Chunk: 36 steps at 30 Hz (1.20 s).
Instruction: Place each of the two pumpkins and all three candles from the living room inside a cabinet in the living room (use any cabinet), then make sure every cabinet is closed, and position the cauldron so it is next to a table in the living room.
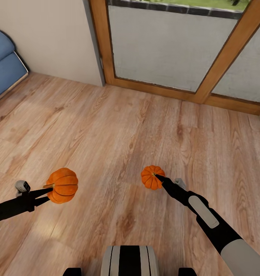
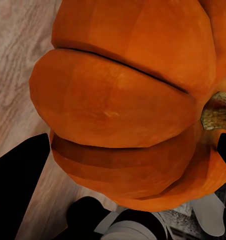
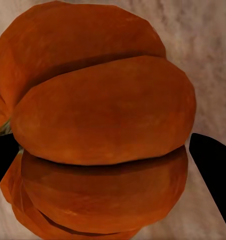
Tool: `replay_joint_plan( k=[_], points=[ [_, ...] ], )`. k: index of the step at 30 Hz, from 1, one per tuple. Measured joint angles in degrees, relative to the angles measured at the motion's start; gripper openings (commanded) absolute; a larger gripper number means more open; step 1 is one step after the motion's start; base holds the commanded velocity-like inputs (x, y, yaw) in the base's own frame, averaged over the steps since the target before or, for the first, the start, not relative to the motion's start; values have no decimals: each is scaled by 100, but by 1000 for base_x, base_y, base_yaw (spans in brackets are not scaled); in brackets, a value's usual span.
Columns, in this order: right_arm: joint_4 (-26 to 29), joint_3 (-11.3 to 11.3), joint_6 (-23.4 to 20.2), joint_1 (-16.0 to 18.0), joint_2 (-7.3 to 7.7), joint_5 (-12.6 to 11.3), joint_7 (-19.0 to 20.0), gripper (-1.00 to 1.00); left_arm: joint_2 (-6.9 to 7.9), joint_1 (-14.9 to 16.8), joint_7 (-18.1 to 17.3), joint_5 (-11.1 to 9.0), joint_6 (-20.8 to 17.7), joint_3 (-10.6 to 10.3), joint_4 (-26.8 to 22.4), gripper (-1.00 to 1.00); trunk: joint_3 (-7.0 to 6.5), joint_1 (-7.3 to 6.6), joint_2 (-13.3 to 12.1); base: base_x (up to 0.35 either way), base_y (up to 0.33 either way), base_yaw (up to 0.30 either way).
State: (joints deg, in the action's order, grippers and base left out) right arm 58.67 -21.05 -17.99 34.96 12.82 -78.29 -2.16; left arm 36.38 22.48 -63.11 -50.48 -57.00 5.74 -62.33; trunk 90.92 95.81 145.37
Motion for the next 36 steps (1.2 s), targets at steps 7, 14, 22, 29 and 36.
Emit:
replay_joint_plan(
  k=[7, 14, 22, 29, 36],
  points=[
    [0, 0, 0, 0, 4, 2, 1, -100, 0, 0, 0, 19, 2, -19, -15, -100, -155, -18, -9, 0, 0, 0],
    [5, 0, 0, 0, 4, 1, 1, -100, -5, 0, 0, 27, 1, -22, -16, -100, -310, -36, -19, 0, 0, 0],
    [9, 0, 0, 0, -9, 1, -3, -100, -1, 0, 0, 30, 2, -21, -16, -100, -488, -57, -29, 0, 0, 0],
    [8, 1, 2, 0, -26, 5, -5, -100, -6, 0, 0, 30, 1, -24, -16, -100, -643, -75, -39, 0, 0, 0],
    [9, 0, 0, 0, -28, 1, -1, -100, -3, 0, -1, 32, 0, -30, -44, -100, -798, -93, -48, 0, 0, 0]
  ],
)
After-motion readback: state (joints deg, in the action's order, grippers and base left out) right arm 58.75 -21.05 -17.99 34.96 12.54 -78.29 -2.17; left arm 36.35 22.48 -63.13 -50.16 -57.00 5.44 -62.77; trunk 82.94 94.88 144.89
